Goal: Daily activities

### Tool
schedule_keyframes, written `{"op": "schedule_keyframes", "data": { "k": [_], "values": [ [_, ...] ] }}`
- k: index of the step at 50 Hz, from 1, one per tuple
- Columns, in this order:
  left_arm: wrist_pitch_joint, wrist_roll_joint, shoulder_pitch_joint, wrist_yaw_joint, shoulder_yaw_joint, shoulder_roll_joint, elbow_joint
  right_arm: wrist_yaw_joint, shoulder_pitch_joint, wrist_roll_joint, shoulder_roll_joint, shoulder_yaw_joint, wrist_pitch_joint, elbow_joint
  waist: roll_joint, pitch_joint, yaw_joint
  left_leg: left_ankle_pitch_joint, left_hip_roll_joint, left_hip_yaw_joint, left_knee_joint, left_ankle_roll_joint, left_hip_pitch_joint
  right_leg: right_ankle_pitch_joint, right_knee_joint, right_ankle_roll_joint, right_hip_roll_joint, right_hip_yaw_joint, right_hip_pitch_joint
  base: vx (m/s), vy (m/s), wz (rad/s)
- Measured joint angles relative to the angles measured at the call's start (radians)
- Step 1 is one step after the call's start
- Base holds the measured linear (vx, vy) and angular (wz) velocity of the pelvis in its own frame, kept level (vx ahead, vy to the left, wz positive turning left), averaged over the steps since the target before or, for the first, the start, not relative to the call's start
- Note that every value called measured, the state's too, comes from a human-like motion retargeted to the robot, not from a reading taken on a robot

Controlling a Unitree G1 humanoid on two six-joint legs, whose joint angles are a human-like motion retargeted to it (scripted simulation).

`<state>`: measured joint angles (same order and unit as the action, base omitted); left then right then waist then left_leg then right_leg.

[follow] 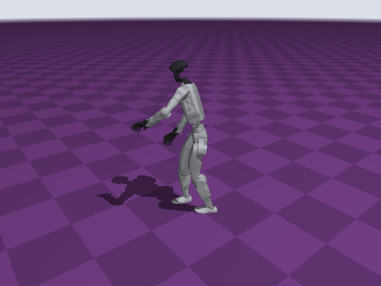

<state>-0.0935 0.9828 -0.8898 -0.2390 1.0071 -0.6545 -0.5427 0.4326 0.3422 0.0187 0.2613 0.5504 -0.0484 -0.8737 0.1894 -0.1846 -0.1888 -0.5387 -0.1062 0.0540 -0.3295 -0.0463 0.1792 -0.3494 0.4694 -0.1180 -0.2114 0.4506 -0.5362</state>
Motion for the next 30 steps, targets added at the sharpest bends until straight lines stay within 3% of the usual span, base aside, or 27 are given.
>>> {"op": "schedule_keyframes", "data": {
  "k": [5,16,24,30],
  "values": [
    [0.004,0.009,0.068,-0.061,-0.09,-0.086,0.178,0.028,-0.034,-0.027,0.01,-0.081,0.023,0.061,0.006,-0.001,0.015,0.03,-0.011,0.002,0.046,0.001,-0.006,-0.005,0.017,-0.007,0.013,-0.005,-0.017,-0.1,0.02,0.11],
    [-0.032,0.078,0.31,-0.179,-0.306,-0.142,0.403,0.035,-0.097,0.018,0.0,-0.094,0.018,0.102,-0.019,-0.005,0.066,0.105,-0.085,-0.051,0.118,-0.002,-0.078,-0.218,0.259,0.039,0.144,-0.122,0.032,-0.1,-0.01,0.33],
    [-0.022,0.116,0.386,-0.167,-0.283,-0.076,0.477,-0.04,-0.08,0.008,-0.016,0.004,0.029,0.153,-0.02,0.004,0.092,0.147,-0.099,-0.092,0.162,0.0,-0.107,-0.227,0.217,0.05,0.193,-0.159,0.083,-0.02,-0.02,0.14],
    [-0.045,0.146,0.231,-0.106,-0.162,-0.015,0.422,-0.144,-0.057,-0.039,-0.011,0.114,0.04,0.261,-0.011,0.023,0.066,0.169,-0.074,-0.102,0.203,0.011,-0.083,-0.182,0.137,0.047,0.181,-0.169,0.071,0.0,0.0,0.0]
  ]
}}
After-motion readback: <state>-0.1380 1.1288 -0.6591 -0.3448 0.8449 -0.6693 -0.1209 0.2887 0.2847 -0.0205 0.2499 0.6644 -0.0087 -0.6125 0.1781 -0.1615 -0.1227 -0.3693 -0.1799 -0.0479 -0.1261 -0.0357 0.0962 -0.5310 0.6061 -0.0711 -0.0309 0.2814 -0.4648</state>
